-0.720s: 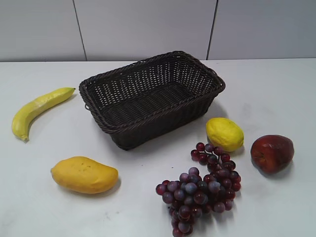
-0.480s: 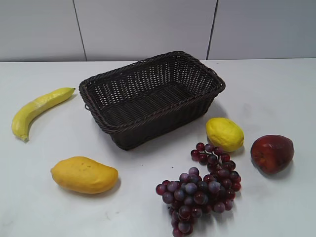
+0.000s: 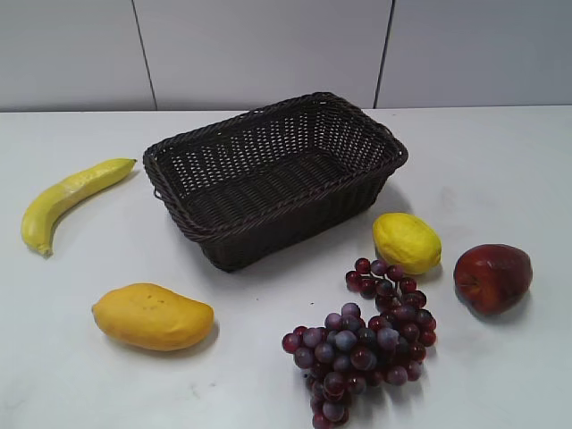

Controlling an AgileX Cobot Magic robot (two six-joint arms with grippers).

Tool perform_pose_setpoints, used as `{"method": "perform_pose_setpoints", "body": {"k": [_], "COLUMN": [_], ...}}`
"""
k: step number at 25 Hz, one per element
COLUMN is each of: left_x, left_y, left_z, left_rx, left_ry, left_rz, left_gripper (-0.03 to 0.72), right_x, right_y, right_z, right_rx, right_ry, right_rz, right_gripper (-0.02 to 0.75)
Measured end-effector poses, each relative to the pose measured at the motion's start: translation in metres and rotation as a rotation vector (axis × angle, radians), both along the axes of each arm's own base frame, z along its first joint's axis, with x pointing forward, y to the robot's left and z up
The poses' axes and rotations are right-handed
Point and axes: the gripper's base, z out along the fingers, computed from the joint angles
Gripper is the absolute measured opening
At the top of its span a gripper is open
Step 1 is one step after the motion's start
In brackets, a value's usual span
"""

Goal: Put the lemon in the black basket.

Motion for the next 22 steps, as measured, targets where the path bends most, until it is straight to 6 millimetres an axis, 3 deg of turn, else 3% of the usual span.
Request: {"method": "perform_pose_setpoints", "body": {"k": [8,22], "left_x": [0.0,0.0], "left_y": [0.0,0.0], "left_z": [0.0,0.0], "left_rx": [0.0,0.0], "left_ry": [0.0,0.0], "left_rz": [0.0,0.0], "left_gripper": [0.472,0.472], "right_x": [0.047,0.171], "right_y": [0.009,0.022], "right_z": [0.014,0.011], "right_rx": [-0.01,-0.101], "right_ry": [0.178,0.553], "right_rz": [0.095,0.313], "right_gripper": [0.599,0.592]}}
